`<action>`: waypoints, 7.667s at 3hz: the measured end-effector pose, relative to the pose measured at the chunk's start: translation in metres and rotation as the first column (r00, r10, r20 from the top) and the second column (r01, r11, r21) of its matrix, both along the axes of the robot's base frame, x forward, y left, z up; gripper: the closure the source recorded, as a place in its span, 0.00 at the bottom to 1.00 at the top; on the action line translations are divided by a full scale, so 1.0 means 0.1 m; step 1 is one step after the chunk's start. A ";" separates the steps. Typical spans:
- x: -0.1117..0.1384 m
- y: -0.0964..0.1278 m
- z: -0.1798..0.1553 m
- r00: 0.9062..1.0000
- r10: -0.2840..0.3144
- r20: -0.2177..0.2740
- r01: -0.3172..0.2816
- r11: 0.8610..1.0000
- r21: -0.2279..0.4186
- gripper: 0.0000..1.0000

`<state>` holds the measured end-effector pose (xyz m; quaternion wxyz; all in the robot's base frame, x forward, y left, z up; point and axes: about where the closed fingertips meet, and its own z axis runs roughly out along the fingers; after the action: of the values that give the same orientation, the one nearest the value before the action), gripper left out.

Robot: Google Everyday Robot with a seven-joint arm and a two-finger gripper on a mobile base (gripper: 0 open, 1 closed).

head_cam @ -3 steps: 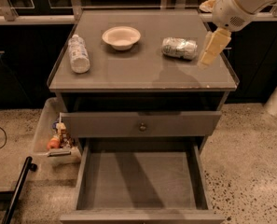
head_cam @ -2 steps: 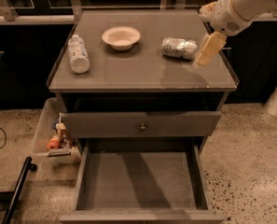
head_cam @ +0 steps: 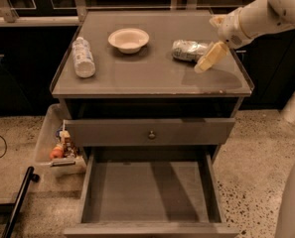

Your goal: Place 7up can into middle drawer

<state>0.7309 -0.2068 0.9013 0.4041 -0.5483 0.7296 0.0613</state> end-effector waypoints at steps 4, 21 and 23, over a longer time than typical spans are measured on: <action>0.48 0.08 -0.45 0.994 0.001 -0.109 0.024 0.974 0.225 0.00; -2.36 0.13 -3.18 0.993 0.040 -0.110 -0.014 0.973 0.232 1.00; -2.32 0.16 -3.29 0.991 0.041 -0.128 -0.009 0.971 0.240 1.00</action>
Offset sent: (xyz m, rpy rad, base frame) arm 0.0570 -0.0112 -0.0349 0.2072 0.0583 -0.0324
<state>0.4988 -0.1909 0.5720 0.4174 -0.4995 0.7350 0.1899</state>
